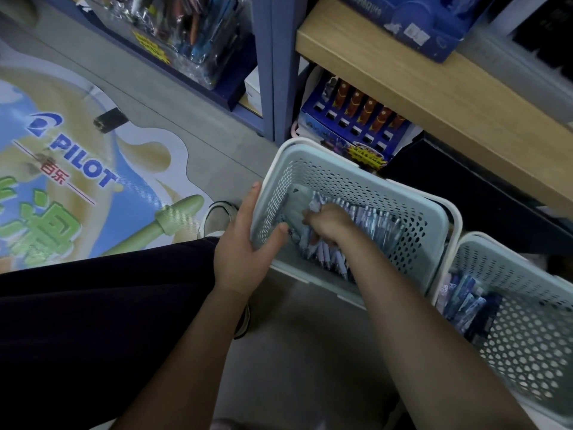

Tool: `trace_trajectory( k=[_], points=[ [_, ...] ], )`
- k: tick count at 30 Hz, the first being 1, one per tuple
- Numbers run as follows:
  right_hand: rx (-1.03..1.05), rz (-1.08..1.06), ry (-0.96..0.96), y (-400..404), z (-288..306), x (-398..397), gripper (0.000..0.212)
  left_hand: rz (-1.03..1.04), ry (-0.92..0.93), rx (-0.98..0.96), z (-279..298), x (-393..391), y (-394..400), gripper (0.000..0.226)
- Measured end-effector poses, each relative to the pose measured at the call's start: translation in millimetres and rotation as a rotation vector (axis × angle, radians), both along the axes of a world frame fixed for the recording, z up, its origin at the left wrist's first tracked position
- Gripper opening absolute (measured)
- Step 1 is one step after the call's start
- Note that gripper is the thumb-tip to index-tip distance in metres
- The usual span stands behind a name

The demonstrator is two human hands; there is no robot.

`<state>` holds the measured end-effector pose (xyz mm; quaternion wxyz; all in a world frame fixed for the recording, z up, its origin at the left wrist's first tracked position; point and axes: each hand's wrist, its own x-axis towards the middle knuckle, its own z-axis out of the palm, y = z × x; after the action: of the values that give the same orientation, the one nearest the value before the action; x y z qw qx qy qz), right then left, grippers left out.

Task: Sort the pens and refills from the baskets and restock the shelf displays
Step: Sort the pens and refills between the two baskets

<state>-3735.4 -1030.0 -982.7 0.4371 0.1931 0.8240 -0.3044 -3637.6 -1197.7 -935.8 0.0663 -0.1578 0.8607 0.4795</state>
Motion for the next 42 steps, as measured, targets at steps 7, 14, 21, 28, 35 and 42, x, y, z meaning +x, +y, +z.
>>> trace_trajectory(
  k=[7,14,21,28,35,42],
  points=[
    [-0.183,-0.062,0.045,-26.6,3.5,11.5,0.038,0.144,0.026,0.096,0.0,-0.4,5.1,0.052],
    [-0.094,0.060,-0.085,-43.4,4.9,7.6,0.043,0.232,-0.040,0.184,-7.8,6.5,4.0,0.058],
    [-0.112,0.132,-0.104,-24.3,2.5,13.6,0.046,0.226,-0.063,0.185,-8.4,5.1,3.3,0.058],
    [-0.023,0.529,-0.010,-28.8,-6.7,27.5,0.043,0.230,-0.062,0.169,-10.7,5.0,2.1,0.060],
    [-0.017,0.399,0.043,-30.9,-12.3,24.2,0.061,0.226,-0.062,0.161,-10.2,4.8,2.8,0.057],
    [-0.207,-0.174,0.102,-28.4,-7.7,15.8,0.043,0.238,-0.064,0.176,-9.5,4.0,4.1,0.059]
  ],
)
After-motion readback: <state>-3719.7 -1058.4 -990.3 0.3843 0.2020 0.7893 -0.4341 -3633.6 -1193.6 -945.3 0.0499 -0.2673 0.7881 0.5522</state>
